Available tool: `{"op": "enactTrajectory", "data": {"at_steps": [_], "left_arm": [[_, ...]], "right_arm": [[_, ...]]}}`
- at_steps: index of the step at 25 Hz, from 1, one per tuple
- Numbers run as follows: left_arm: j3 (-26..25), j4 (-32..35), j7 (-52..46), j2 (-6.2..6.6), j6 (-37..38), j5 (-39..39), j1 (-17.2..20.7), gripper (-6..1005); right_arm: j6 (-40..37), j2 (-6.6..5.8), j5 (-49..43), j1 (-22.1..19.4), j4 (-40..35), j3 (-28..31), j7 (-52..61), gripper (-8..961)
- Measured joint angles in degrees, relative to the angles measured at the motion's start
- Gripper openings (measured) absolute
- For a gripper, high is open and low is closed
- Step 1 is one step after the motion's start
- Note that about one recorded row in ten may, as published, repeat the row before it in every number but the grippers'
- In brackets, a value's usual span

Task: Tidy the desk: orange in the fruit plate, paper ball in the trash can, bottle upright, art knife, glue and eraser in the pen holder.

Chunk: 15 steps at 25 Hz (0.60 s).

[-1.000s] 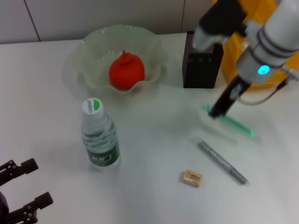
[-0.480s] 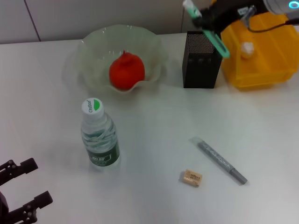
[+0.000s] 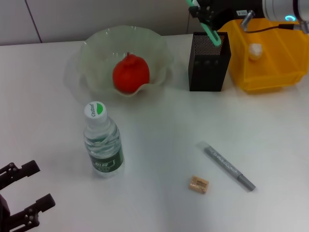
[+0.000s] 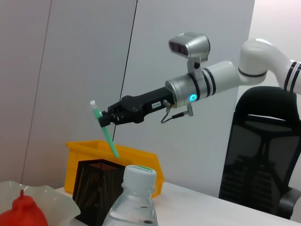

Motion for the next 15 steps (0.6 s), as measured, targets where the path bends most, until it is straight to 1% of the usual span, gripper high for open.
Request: {"op": "enactTrajectory", "data": {"at_steps": [2, 4, 5, 9, 15], "left_arm": [[0.0, -0.08, -0.25, 0.0, -0.03, 0.0, -0.1, 770], [0.0, -0.14, -0.75, 0.0, -0.05, 0.01, -0.29, 770], [0.0, -0.14, -0.75, 0.0, -0.05, 0.01, -0.29, 770], [0.0, -0.15, -1.36, 0.0, -0.05, 0.01, -0.39, 770], [0.01, -0.12, -1.27, 0.0, -0.05, 0.06, -0.47, 770]], "right_arm": [[2.23, -0.01, 1.26, 0.11, 2.14, 0.07, -2.55, 262], [5.15, -0.07, 2.59, 0.76, 6.12, 0.09, -5.9, 272], [5.15, -0.07, 2.59, 0.76, 6.12, 0.09, -5.9, 276], [6.71, -0.25, 4.01, 1.83, 10.34, 0.26, -8.22, 295], [7.23, -0.4, 5.38, 2.25, 11.74, 0.88, -8.75, 323]]}}
